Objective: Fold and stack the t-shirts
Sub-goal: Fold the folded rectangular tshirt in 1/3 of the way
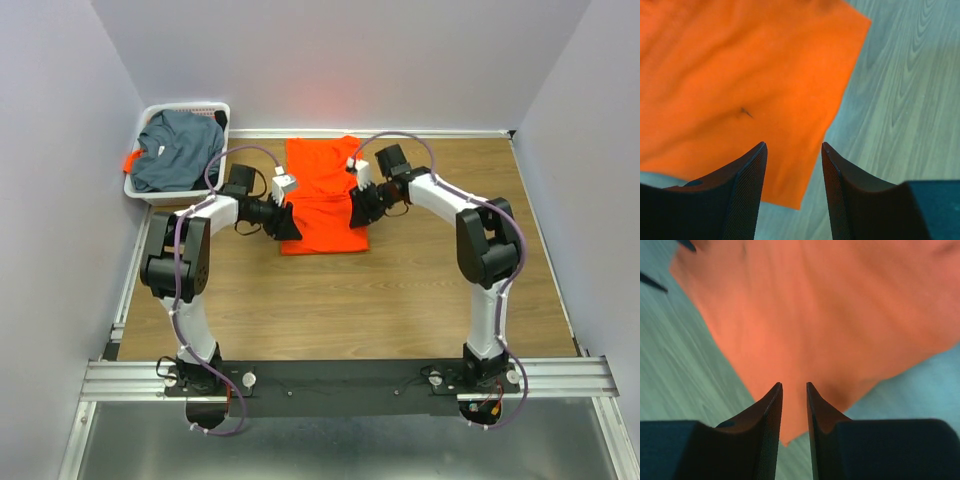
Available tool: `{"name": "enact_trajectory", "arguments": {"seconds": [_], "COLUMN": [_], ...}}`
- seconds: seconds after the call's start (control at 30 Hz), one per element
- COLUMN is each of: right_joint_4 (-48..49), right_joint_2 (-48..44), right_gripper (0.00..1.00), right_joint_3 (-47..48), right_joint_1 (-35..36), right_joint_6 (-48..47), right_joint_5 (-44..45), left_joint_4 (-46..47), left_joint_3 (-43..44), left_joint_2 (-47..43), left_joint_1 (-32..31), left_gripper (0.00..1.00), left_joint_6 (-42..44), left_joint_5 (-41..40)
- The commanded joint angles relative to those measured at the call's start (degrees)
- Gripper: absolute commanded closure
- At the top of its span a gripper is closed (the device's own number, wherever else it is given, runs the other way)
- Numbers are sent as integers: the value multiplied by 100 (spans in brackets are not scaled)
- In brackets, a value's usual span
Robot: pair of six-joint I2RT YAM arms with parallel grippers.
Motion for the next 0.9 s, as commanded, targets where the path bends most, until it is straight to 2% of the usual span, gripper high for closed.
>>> {"name": "enact_trajectory", "arguments": {"seconds": [0.0,0.2,0.4,0.5,0.67,0.8,0.87], "right_joint_4": [-165,-15,73,55,-32,-261,-348], "right_joint_2": [360,545,71,-324,-948,-1430,-1730], "right_gripper": [68,69,69,69,69,67,62], "right_joint_3": [-543,-1308,-2292,-2679,-3119,-2997,-2892], "right_joint_1": [-70,-307,-343,-352,-386,-501,-510], "right_joint_6": [582,785,794,776,671,372,276], "right_joint_5": [-568,-524,-436,-454,-287,-488,-673], "left_joint_4": [336,600,845,1232,1259,1024,786], "left_joint_3": [-420,-843,-1711,-2064,-2320,-2041,-1864], "left_joint_2": [518,827,529,186,-375,-965,-1385], "left_joint_1": [250,303,216,154,-153,-233,-233], "left_gripper": [46,48,48,48,48,48,48], "left_joint_6": [-862,-1022,-1267,-1671,-1760,-1498,-971], "left_joint_5": [509,429,684,816,1027,914,686]}}
